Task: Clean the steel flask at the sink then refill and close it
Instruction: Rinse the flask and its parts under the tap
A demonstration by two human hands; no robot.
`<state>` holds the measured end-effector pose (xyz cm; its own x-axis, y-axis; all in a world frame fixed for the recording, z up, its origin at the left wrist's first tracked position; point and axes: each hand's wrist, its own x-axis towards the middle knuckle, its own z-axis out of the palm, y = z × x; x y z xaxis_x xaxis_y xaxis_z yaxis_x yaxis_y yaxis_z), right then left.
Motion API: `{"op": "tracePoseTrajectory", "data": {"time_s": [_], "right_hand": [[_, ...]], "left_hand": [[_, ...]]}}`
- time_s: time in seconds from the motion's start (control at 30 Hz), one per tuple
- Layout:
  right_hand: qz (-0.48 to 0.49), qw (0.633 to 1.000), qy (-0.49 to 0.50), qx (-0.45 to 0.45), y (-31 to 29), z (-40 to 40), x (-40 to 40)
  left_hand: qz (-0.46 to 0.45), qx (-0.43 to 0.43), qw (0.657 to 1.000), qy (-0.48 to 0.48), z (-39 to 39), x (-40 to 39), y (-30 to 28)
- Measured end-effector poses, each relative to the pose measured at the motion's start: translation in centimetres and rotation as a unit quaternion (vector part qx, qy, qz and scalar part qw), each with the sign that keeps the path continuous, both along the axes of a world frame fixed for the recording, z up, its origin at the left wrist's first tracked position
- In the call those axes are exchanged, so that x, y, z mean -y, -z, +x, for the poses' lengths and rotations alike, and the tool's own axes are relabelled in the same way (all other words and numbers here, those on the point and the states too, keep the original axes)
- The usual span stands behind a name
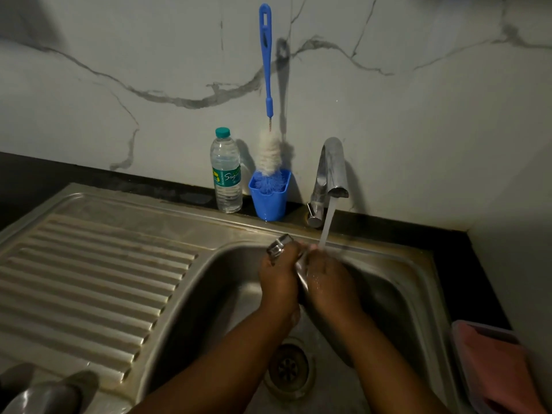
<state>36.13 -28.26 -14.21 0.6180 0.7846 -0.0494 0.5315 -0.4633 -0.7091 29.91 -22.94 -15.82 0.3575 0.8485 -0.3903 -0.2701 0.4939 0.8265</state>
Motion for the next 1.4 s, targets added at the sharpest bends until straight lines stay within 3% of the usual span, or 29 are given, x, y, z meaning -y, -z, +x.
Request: {"op": "tracePoseTrajectory", "data": {"time_s": [0.13,0.2,0.3,0.4,0.47,0.57,0.67,0.73,0.93,1.13,1.27,1.4], "right_hand": [[-0.047,0.987,0.121,-0.096,1.4,0.2,2.9],[-0.089,0.984,0.134,-0.078,1.7,0.7,2.9],[-0.074,0.994,0.078,-0.034,0.6,0.4,0.7],[0.016,0.999,-0.008,0.042,-0.8,-1.3,-1.2],[0.051,0.996,-0.017,0.071,-0.5,-1.7,-0.5],[-0.035,0.991,-0.032,0.127,1.7,-1.3,2.6],[-0.100,0.990,0.003,0.102,3.4,-0.2,4.4],[-0.088,0.991,0.005,0.105,3.2,-0.2,3.9],[-0.004,0.976,-0.124,0.181,1.4,-1.4,1.9],[-0.100,0.981,-0.046,0.157,3.4,1.1,4.8],[-0.071,0.985,-0.008,0.159,3.2,1.4,3.8],[-0.046,0.978,-0.019,0.202,2.7,0.5,3.2]], "left_hand": [[-0.036,0.035,0.998,-0.044,-1.3,-3.6,-0.8],[-0.044,0.057,0.996,-0.047,-1.8,-4.4,-0.7],[-0.038,0.058,0.997,-0.035,-0.9,-2.1,0.1],[0.009,0.098,0.995,-0.002,-0.3,-0.2,0.8],[-0.012,0.111,0.994,-0.010,-0.5,-1.1,0.8],[-0.101,0.083,0.990,-0.053,-1.2,-2.9,0.0],[-0.126,0.096,0.984,-0.085,-2.1,-4.1,-0.3],[-0.144,0.100,0.981,-0.086,-2.1,-3.0,-0.5],[-0.146,0.125,0.981,-0.017,-1.3,-0.4,-0.8],[-0.148,0.155,0.976,-0.036,-3.0,-4.0,-1.4],[-0.184,0.129,0.974,-0.001,-1.6,-1.5,-0.8],[-0.154,0.073,0.985,0.025,-1.1,-0.6,0.3]]}}
